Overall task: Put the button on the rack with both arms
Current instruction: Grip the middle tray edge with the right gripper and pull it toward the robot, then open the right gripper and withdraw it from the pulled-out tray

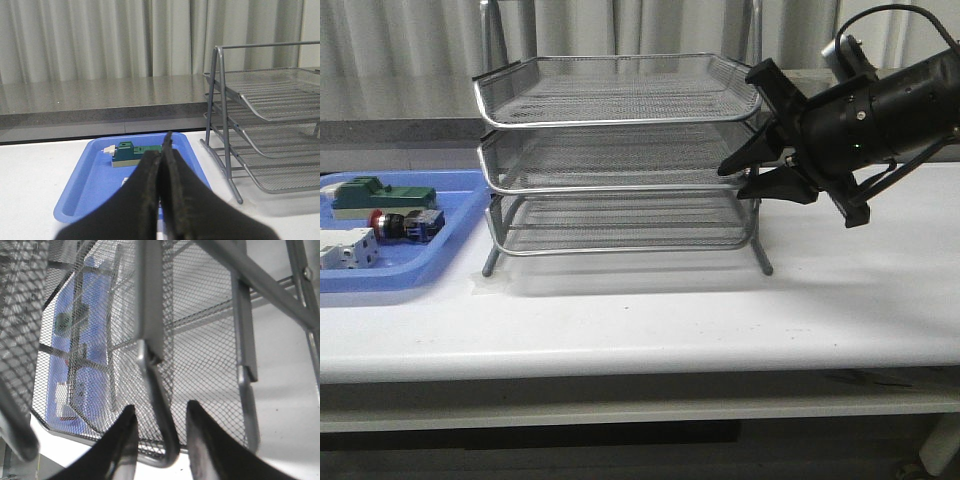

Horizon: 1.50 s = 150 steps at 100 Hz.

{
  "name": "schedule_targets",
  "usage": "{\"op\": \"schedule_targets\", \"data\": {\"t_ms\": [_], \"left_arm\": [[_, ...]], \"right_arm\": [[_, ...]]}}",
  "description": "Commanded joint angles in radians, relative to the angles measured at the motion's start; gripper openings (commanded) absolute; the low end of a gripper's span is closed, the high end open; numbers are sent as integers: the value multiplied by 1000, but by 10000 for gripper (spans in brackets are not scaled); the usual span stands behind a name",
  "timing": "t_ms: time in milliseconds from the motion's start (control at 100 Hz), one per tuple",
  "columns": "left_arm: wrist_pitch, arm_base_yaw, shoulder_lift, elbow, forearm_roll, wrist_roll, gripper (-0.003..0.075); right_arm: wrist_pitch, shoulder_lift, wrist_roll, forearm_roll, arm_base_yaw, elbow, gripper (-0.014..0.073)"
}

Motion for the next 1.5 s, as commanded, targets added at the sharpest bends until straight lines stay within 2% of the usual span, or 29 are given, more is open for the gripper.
{"op": "schedule_targets", "data": {"t_ms": [0, 160, 260, 650, 1170, 1340, 1410, 1490], "left_arm": [[-77, 2, -32, 34, -1, -11, -20], [-77, 2, -32, 34, -1, -11, -20], [-77, 2, -32, 34, -1, -11, -20], [-77, 2, -32, 34, -1, -11, -20], [-77, 2, -32, 34, -1, -11, -20], [-77, 2, -32, 34, -1, -11, -20], [-77, 2, -32, 34, -1, -11, -20], [-77, 2, -32, 34, -1, -11, -20]], "right_arm": [[47, -43, -10, 75, 1, -31, 191], [47, -43, -10, 75, 4, -30, -2], [50, -43, -10, 75, 4, -23, -64], [149, -51, -47, 61, 5, 125, -64], [143, -243, -215, 75, 5, 481, -64], [135, -281, -222, 75, 5, 521, -64], [136, -292, -229, 75, 5, 521, -41], [139, -311, -240, 75, 5, 521, 62]]}}
